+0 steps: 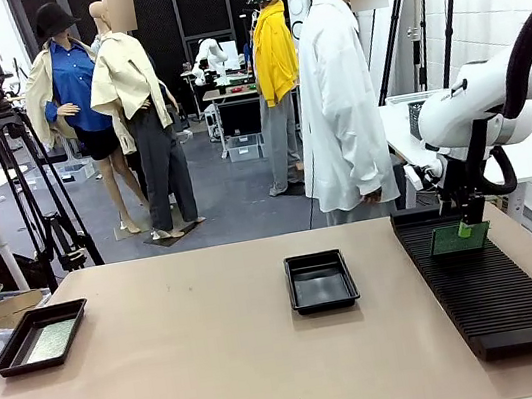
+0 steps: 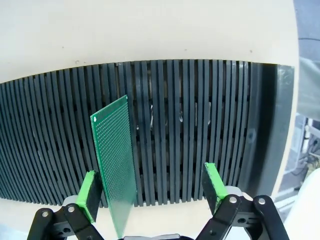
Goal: Inspect and transfer BCBs to ESD trays.
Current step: Pick up the Blank PCB from the PCB Rack and place it in the right ESD tray.
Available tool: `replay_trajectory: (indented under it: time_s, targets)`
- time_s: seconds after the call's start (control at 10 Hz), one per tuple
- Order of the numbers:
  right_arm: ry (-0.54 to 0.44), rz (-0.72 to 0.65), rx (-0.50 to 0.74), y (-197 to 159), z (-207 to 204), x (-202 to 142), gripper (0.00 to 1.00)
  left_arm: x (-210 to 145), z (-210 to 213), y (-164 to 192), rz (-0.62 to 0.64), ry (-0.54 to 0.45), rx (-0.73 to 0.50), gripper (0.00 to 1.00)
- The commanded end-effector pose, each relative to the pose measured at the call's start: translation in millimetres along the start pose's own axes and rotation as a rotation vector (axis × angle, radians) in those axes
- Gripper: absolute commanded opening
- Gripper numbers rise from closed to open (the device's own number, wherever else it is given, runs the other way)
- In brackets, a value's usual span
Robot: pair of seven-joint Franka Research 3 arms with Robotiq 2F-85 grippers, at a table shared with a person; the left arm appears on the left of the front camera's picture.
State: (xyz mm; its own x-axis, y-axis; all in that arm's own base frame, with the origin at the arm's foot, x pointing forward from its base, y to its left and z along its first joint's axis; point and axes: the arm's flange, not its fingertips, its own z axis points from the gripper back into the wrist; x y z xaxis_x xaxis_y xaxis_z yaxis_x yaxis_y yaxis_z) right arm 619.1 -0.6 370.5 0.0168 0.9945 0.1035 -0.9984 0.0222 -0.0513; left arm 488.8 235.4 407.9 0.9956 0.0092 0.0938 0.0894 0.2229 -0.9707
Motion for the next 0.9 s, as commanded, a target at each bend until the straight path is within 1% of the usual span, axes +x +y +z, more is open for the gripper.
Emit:
replay_trajectory:
  time_s: [0.0,0.4,0.8]
  targets:
    - [0.032,-0.004,-0.004,-3.7,-5.8,2.6,1.0,-0.4,1.0,-1.1,-0.002,-0.001,-0.002,1.0]
    - [0.048,0.009,-0.003,3.9,-9.5,3.0,1.0,-0.4,1.0,-1.1,-0.002,-0.001,-0.002,1.0]
    - [0.063,0.003,-0.01,10.2,-4.9,6.8,0.85,-0.4,1.0,-1.1,-0.002,-0.001,-0.002,1.0]
